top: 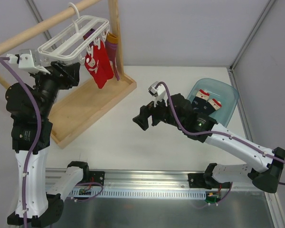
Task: Clip the socks to the hanger
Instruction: Open the clamp at the hanger.
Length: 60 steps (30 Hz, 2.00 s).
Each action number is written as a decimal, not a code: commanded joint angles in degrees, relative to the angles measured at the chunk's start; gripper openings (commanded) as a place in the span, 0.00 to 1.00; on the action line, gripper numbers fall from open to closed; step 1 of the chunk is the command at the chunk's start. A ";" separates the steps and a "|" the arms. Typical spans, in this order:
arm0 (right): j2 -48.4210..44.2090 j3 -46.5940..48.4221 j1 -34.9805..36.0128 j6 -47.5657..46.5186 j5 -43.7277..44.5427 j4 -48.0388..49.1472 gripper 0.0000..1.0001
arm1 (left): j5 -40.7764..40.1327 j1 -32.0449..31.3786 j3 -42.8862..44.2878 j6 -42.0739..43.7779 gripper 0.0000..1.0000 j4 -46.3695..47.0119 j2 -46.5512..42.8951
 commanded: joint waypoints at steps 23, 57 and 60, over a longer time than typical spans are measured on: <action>1.95 1.77 1.66 -0.63 -1.40 3.30 0.91 | 16.71 7.22 -1.60 8.32 0.71 3.51 3.02; 1.07 1.42 2.54 -0.63 2.21 2.07 0.87 | 23.84 7.57 -3.80 2.18 0.32 12.30 5.48; 1.34 1.68 2.54 -0.54 2.12 2.42 0.87 | 23.05 7.48 -4.59 -1.50 0.26 13.09 4.87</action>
